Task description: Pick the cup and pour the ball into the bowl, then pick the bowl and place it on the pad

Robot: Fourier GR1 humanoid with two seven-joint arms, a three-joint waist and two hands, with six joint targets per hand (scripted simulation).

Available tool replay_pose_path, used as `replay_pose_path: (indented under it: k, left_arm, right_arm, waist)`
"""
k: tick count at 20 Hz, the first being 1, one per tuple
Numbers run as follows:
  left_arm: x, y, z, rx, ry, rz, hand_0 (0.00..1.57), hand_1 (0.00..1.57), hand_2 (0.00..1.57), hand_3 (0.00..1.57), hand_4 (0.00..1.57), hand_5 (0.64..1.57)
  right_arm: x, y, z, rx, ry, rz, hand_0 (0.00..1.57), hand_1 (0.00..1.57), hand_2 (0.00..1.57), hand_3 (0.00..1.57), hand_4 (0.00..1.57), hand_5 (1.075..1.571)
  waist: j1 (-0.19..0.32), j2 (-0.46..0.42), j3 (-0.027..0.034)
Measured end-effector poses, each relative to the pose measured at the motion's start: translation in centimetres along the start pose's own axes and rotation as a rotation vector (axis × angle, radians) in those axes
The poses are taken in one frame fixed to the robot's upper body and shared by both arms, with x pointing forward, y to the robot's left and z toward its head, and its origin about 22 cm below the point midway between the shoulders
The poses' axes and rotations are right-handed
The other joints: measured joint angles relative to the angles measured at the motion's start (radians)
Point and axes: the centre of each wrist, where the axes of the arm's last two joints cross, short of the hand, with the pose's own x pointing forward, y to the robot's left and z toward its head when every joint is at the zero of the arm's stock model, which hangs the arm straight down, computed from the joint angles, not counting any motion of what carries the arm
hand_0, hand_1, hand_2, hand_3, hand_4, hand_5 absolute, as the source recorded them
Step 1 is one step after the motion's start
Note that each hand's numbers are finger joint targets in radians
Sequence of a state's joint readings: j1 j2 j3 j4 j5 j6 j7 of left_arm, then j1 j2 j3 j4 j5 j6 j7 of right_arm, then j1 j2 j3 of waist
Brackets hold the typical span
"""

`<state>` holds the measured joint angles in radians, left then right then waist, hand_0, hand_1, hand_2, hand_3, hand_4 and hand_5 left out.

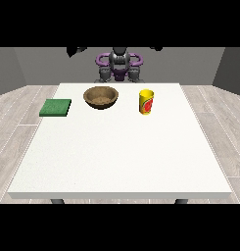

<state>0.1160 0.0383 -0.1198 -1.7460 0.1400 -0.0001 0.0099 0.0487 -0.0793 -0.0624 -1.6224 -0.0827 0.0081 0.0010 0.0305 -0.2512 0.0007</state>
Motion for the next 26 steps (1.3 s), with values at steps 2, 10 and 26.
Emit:
replay_pose_path:
  k: [2,10,26]
  left_arm:
    - [1.0,-0.7,0.3,-0.002,-0.036,0.013,0.0,0.0,0.0,0.0,0.0,1.49]
    - [3.7,-0.3,-2.7,-0.008,-0.211,-0.068,0.0,0.0,0.0,0.0,0.0,1.358]
    - [2.7,4.1,-11.0,0.066,-0.358,-0.229,0.0,0.0,0.0,0.0,0.0,1.244]
  right_arm:
    - [0.5,-1.2,0.1,-0.009,-0.03,-0.007,0.0,0.0,0.0,0.0,0.0,1.566]
    - [2.5,0.5,-2.1,0.042,-0.161,-0.026,0.0,0.0,0.0,0.0,0.0,1.565]
    - [3.8,-1.2,-7.6,0.118,-0.336,-0.006,0.0,0.0,0.0,0.0,0.0,1.562]
  waist:
    - [0.002,0.028,-0.0003]
    - [-0.021,0.212,-0.0007]
    - [-0.093,0.46,-0.0007]
